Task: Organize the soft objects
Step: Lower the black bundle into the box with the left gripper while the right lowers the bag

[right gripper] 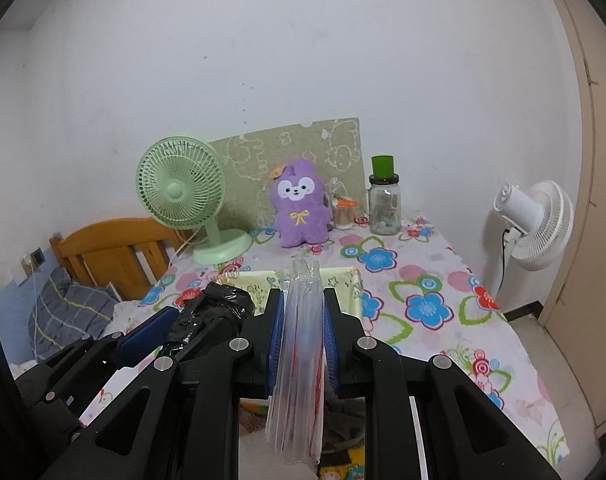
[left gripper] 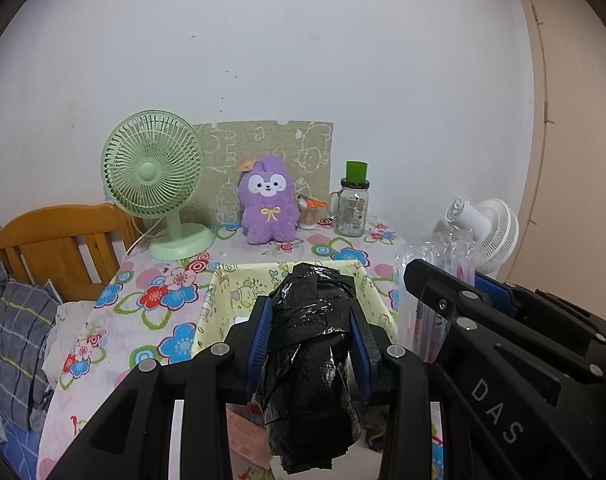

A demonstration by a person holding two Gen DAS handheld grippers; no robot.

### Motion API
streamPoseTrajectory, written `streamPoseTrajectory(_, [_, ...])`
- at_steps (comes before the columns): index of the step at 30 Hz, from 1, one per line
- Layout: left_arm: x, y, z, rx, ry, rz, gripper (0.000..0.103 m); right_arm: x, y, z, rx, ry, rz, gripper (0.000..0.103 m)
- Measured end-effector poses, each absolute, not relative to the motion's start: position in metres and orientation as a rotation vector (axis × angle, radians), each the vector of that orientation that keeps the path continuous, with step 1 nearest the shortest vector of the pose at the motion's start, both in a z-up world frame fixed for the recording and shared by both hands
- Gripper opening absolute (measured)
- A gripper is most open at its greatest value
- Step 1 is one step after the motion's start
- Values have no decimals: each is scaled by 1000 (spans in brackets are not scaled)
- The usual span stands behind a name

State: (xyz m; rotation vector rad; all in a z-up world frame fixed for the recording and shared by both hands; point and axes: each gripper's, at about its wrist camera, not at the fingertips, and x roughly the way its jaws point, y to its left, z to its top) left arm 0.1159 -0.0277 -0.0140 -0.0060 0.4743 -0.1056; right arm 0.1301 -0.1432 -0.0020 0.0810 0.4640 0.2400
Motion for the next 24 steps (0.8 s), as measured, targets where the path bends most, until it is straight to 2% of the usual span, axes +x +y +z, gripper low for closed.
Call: streamPoseTrajectory(24, [161,-11,-9,-13,450,-63,37,176,-123,4,58,444,256,22])
